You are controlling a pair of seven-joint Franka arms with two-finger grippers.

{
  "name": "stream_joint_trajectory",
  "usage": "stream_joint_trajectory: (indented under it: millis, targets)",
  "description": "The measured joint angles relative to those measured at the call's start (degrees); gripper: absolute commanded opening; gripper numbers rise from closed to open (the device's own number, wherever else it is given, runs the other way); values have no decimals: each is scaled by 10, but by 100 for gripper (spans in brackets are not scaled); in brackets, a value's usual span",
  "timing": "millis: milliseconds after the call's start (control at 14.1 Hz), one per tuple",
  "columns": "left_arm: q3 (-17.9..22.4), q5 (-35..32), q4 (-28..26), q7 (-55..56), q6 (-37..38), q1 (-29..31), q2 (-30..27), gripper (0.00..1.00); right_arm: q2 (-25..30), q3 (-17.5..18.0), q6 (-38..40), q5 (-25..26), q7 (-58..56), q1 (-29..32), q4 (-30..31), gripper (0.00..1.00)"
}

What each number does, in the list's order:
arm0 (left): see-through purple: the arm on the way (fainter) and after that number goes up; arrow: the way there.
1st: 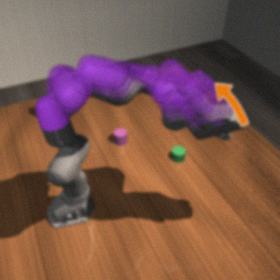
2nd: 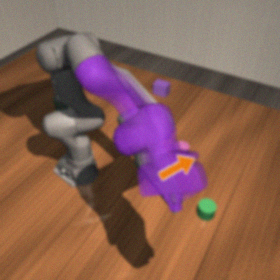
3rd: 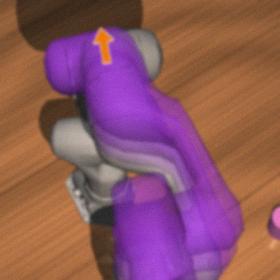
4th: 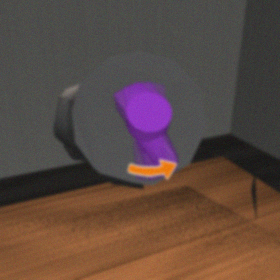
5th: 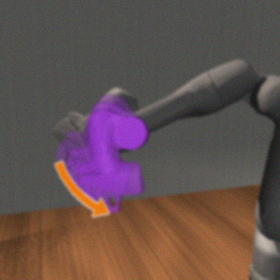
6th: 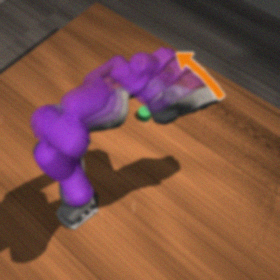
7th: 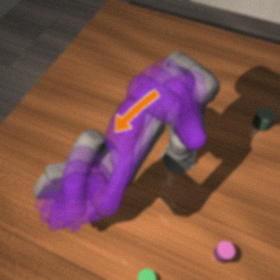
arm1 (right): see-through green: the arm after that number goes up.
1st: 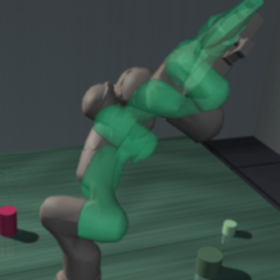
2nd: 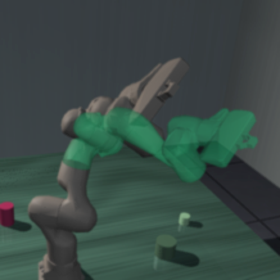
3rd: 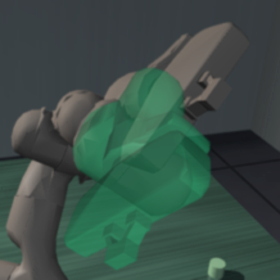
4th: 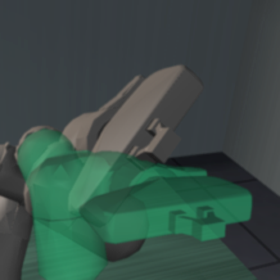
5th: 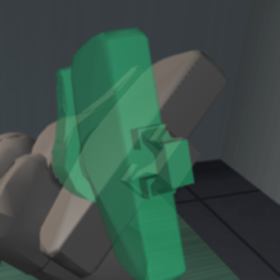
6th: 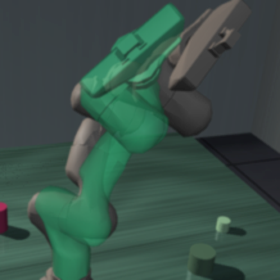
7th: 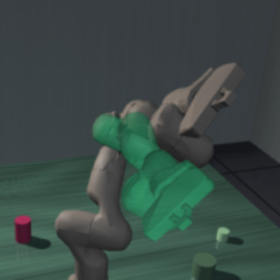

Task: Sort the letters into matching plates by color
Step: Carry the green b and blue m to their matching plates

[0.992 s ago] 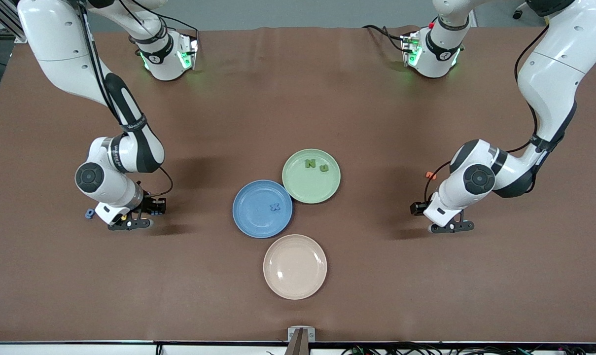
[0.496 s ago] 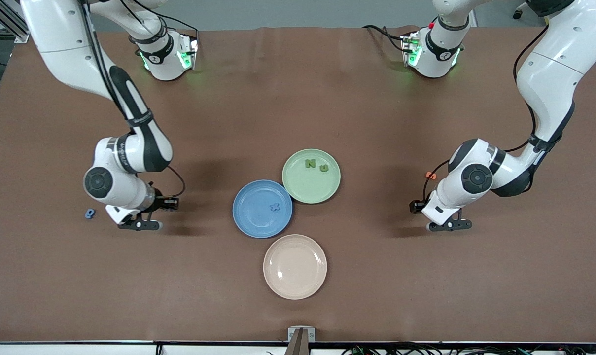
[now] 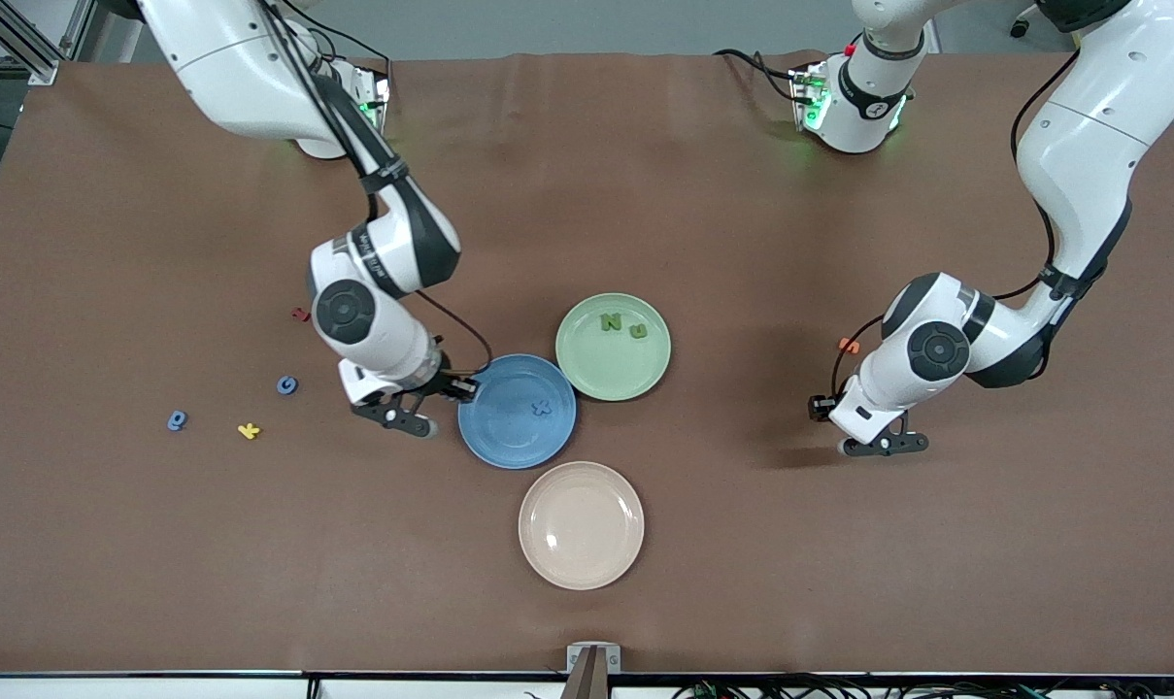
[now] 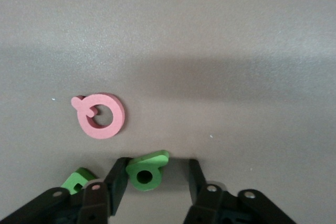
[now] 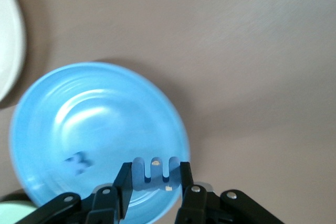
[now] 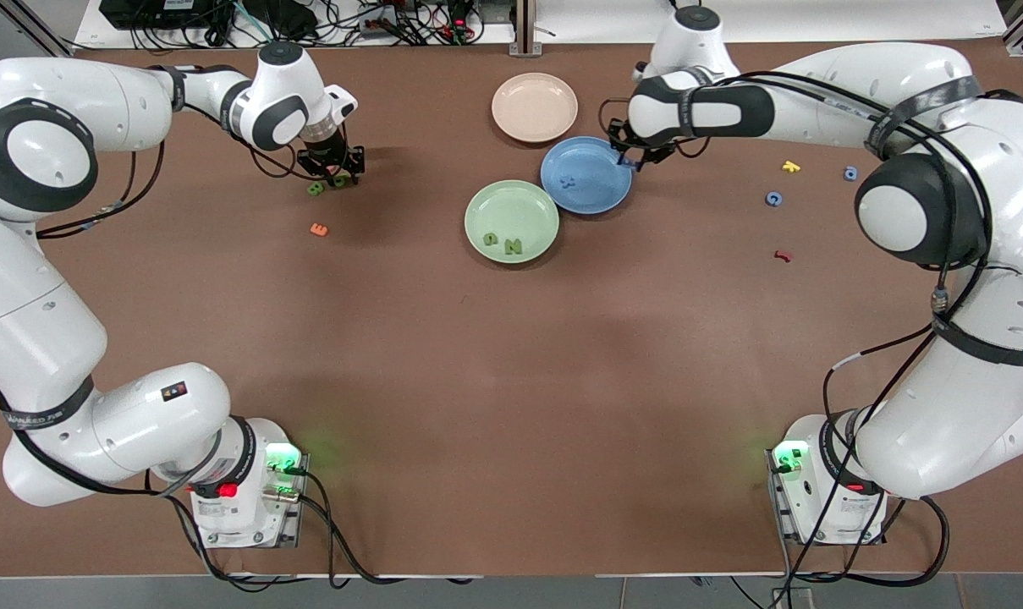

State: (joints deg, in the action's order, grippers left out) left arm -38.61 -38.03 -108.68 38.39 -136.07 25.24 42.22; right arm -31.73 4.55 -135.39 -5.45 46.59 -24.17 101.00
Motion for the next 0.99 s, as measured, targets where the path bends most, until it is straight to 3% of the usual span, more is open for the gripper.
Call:
stream_joint_trajectory:
  millis: [496, 921, 992]
  targets:
    - [1, 0, 6, 0, -2, 0, 1, 23, -67, -1, -3, 1, 94, -71, -61, 1]
    - [-9, 0, 9, 11, -1, -2, 1, 22, -81, -1, -4, 2, 94, -73, -65, 2]
    - [-20, 0, 9, 21, 3, -2, 1, 22, -84, -1, -4, 2, 94, -74, -69, 9]
